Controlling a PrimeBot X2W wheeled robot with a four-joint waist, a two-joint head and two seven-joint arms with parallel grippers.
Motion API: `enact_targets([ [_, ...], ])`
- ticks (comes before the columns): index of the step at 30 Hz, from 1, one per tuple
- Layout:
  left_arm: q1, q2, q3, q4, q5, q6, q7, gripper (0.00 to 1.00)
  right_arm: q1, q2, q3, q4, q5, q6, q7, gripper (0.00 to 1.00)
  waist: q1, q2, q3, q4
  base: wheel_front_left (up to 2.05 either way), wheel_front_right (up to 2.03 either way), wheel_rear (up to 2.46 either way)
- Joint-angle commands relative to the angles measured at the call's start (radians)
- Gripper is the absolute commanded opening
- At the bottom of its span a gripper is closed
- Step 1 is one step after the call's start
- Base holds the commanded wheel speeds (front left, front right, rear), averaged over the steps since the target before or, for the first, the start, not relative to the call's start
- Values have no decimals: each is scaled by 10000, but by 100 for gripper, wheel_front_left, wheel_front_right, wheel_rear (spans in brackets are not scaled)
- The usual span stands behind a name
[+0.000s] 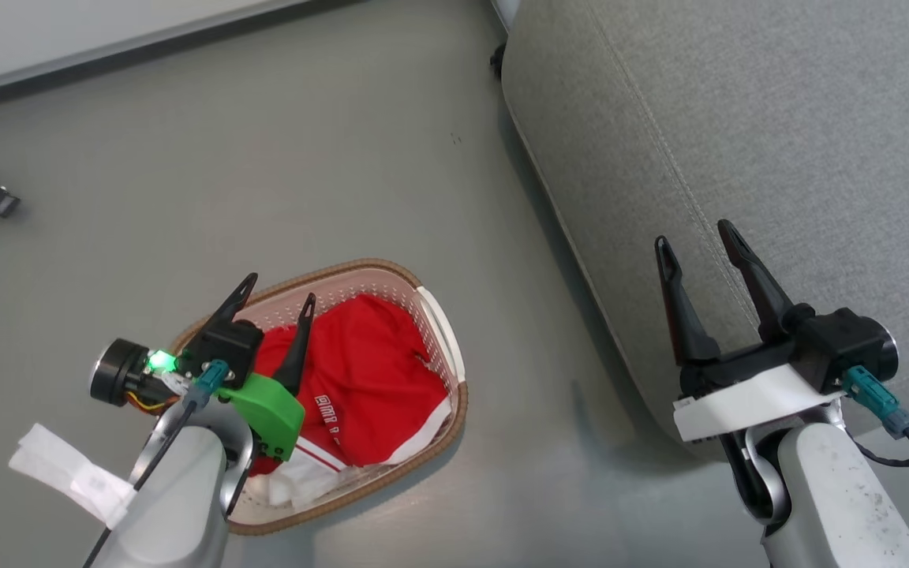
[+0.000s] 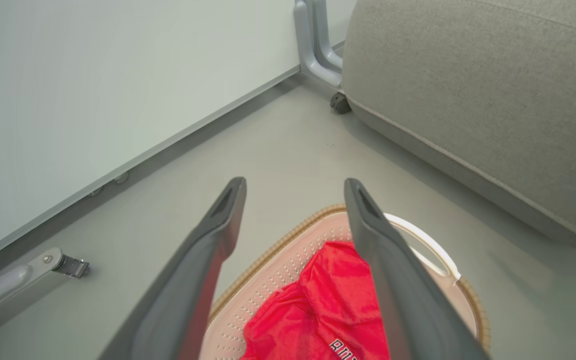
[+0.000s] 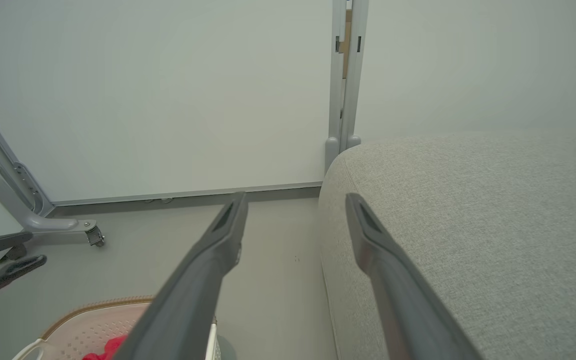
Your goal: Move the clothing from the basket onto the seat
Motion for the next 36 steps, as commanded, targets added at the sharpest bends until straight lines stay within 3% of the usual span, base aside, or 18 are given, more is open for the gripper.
enact_targets([
  [1, -421, 169, -152, 214, 131, -48, -5, 100, -208, -22, 17, -103, 78, -3, -25, 100, 0, 0, 936, -588, 0, 0, 0],
  [6, -1306, 442, -911, 1056, 177, -58, -5, 100, -573, -21, 123, -346, 123, -3, -25, 100, 0, 0, 1775, -763, 0, 0, 0],
  [26, -4462, 1008, -5532, 4911, -609, -66, 68, 100, -1683, -22, 415, -1061, 154, -3, -25, 100, 0, 0, 4526, -851, 0, 0, 0],
  [36, -5667, 1170, -7696, 5848, -1014, -66, 350, 100, -1942, -22, 357, -1412, 101, -3, -25, 100, 0, 0, 5657, -746, 0, 0, 0],
])
